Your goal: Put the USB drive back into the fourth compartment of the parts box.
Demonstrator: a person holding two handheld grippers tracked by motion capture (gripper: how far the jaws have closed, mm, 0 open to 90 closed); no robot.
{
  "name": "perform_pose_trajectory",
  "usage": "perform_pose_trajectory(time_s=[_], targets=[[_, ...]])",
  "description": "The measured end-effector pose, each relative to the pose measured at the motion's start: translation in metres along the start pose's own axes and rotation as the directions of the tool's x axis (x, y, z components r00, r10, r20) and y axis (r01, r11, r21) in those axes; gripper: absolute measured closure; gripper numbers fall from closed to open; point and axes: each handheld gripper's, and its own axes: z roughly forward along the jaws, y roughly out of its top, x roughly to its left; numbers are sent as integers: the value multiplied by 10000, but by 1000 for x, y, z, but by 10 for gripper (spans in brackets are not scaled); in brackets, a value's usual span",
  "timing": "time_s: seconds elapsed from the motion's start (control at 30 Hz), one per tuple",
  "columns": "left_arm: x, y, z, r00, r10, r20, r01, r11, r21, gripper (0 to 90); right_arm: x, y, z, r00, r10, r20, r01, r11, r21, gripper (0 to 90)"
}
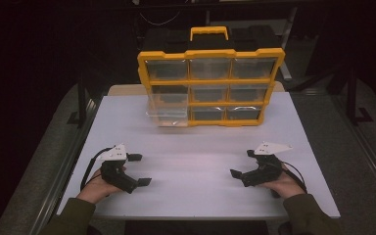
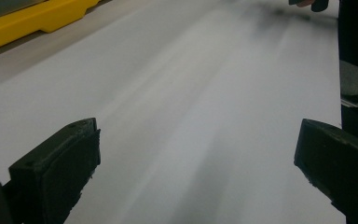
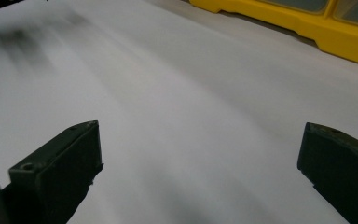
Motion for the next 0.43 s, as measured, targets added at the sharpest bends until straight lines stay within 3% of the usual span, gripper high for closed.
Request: perform_pose_trajectory(time_s=[0.2,0.43], targets=[[0,-1,1,10000,-23,-14,23,10000,34,0,-2,-10,-4,9999,42,98,-43,9999,120,0],[1,-4,5,9998,2,-179,6,9991,419,0,-2,-12,-4,9996,-167,214,162,9996,227,0]])
